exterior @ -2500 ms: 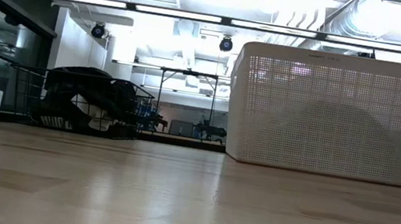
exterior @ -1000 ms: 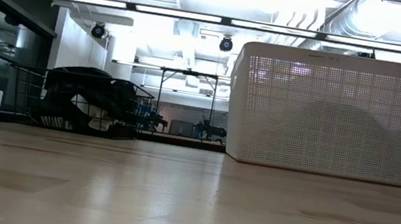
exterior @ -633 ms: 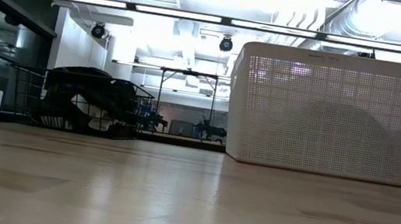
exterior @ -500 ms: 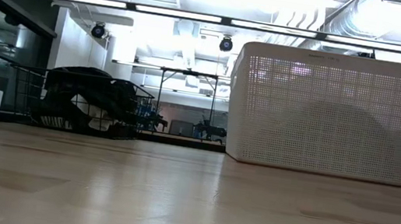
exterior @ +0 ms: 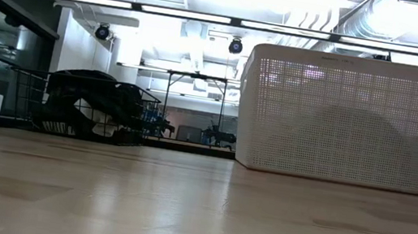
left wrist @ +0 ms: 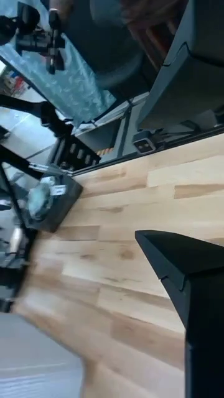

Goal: Pick & Place Cloths
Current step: Return to Home Position

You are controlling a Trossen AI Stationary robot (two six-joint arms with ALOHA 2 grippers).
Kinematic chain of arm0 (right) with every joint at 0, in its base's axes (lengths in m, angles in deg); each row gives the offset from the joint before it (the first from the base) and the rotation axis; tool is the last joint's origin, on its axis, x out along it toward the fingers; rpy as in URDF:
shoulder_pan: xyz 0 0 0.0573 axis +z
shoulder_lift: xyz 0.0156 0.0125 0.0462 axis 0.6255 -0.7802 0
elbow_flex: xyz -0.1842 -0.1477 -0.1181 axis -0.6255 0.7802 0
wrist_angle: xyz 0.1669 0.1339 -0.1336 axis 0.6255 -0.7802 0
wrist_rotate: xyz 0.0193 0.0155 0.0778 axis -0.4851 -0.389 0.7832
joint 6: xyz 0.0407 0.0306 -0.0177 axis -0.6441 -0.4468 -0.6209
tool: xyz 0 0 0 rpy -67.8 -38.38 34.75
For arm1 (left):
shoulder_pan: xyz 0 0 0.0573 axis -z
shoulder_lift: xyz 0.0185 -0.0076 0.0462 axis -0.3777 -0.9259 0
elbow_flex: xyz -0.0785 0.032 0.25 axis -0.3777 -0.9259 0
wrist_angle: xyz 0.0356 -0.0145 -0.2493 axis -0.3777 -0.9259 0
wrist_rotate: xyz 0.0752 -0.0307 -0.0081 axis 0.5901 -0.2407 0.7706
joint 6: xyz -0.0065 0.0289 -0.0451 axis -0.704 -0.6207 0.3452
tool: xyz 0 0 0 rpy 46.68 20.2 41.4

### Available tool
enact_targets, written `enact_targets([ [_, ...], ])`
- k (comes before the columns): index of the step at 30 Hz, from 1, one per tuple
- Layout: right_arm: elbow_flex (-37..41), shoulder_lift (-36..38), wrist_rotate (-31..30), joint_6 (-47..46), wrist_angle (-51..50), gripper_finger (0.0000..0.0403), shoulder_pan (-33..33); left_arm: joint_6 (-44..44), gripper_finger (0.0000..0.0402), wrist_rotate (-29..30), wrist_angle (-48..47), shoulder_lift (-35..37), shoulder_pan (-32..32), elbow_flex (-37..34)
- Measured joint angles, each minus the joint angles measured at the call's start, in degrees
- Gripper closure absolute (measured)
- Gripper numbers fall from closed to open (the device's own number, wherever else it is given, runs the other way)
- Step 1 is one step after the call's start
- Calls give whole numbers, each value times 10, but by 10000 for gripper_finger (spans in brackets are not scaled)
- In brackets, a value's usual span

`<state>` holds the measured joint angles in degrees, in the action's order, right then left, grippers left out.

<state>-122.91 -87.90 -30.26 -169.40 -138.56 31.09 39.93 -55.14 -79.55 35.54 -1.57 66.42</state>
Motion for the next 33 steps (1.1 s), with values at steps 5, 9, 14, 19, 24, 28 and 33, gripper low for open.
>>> enact_targets([
  [5, 0, 6, -276, 62, 29, 264, 43, -34, 128, 24, 29, -1, 0, 0],
  [9, 0, 5, -412, 74, 24, 264, 45, -82, 128, 26, 106, 1, 0, -26],
  [14, 51, 5, -481, 41, 68, 264, 45, -91, 128, 26, 226, 5, 0, -107],
  [19, 109, 5, -469, 89, 246, 264, 48, -61, 128, 19, 336, 5, 0, -183],
  [24, 136, 5, -374, 266, 463, 264, 6, -62, 128, 13, 381, 11, 0, -220],
  [28, 168, 5, -224, 476, 691, 264, -85, -84, 128, 0, 378, 22, 0, -222],
  [33, 246, 5, -36, 627, 904, 264, -219, -133, 128, -3, 354, 57, 0, -222],
])
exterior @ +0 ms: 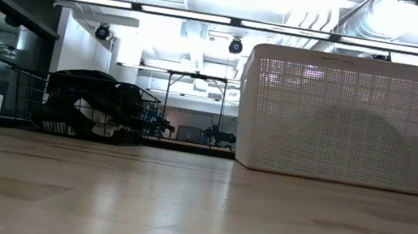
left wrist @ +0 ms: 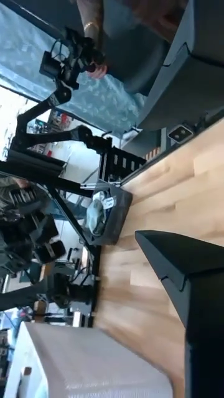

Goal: Pick & Place Cloths
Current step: Return to Home Position

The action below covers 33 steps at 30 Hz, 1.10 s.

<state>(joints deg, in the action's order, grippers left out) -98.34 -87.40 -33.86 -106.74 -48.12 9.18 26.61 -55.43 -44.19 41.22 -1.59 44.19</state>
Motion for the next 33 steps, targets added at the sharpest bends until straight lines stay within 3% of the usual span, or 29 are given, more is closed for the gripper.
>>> enact_targets([
  [7, 117, 6, 32, 8, 154, 264, -93, -10, 128, 18, -124, 110, 0, 0],
  [12, 190, 34, 41, 52, 269, 264, -106, -12, 128, 41, -184, 188, 0, 0],
  [17, 250, 93, 20, 90, 311, 264, -106, -11, 128, 50, -234, 233, 0, 0],
  [24, 256, 219, -5, 112, 178, 264, -105, -10, 128, 62, -282, 279, 0, 0],
  [33, 256, 443, 10, 90, -62, 264, -107, -10, 128, 69, -300, 297, 0, 0],
])
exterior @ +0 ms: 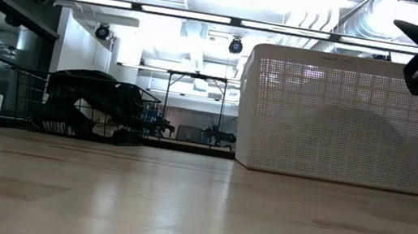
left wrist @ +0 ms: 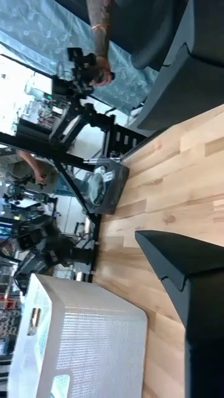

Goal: Pick & Place Cloths
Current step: Return to Home Position

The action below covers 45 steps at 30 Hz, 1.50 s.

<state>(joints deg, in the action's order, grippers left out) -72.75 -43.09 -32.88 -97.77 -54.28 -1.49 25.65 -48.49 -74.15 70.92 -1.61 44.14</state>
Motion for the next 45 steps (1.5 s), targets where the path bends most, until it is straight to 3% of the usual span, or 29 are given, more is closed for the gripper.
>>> enact_targets([
  [9, 0, 164, 53, 31, -150, 264, -49, 30, 128, 13, 1, 0, 0, -40],
  [16, 0, 162, 157, -43, -250, 264, -118, 18, 128, -5, 152, 0, 0, -102],
  [22, 0, 162, 298, -72, -275, 264, -199, 49, 128, -4, 249, 0, 0, -179],
  [26, 0, 159, 368, -75, -288, 264, -250, 55, 128, 10, 281, 0, 0, -193],
  [33, 1, 147, 353, -72, -287, 264, -294, 54, 128, -4, 278, -2, 0, -195],
  [38, 1, 145, 350, -73, -287, 264, -295, -6, 128, 4, 281, -2, 0, -195],
  [45, 1, 145, 348, -71, -285, 264, -295, -44, 128, -54, 233, -2, 0, -196],
])
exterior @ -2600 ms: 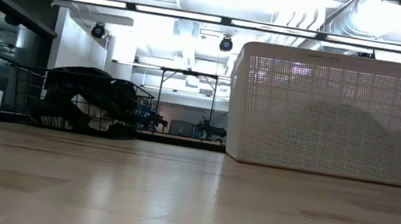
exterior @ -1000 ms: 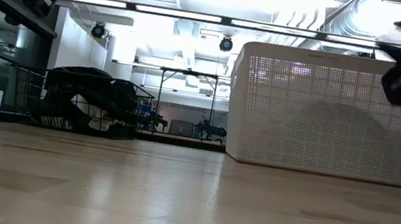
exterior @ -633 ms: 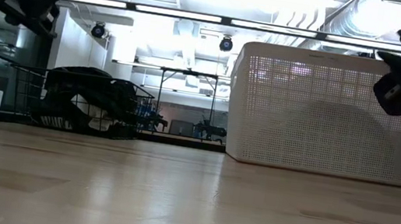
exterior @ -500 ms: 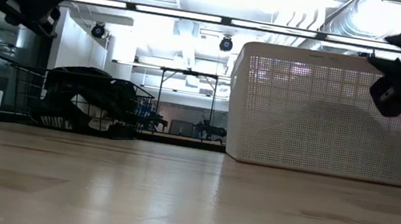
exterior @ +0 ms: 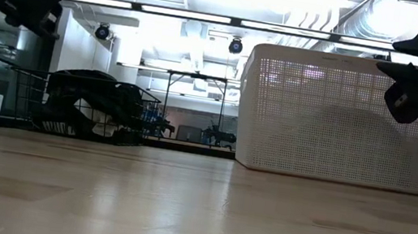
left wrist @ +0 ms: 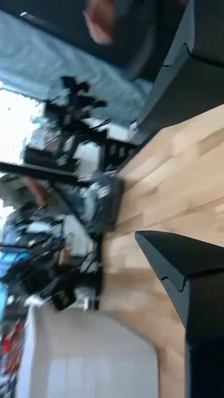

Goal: Pick & Place Cloths
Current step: Return to Home Position

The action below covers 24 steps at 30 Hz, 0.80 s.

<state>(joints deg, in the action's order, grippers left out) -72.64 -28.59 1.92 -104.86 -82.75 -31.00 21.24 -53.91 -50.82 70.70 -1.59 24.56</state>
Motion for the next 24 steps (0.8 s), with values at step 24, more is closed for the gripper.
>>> enact_targets([
  [24, 0, 0, -2, -1, 4, 264, 0, -1, 128, -87, -34, -1, 0, -1],
])
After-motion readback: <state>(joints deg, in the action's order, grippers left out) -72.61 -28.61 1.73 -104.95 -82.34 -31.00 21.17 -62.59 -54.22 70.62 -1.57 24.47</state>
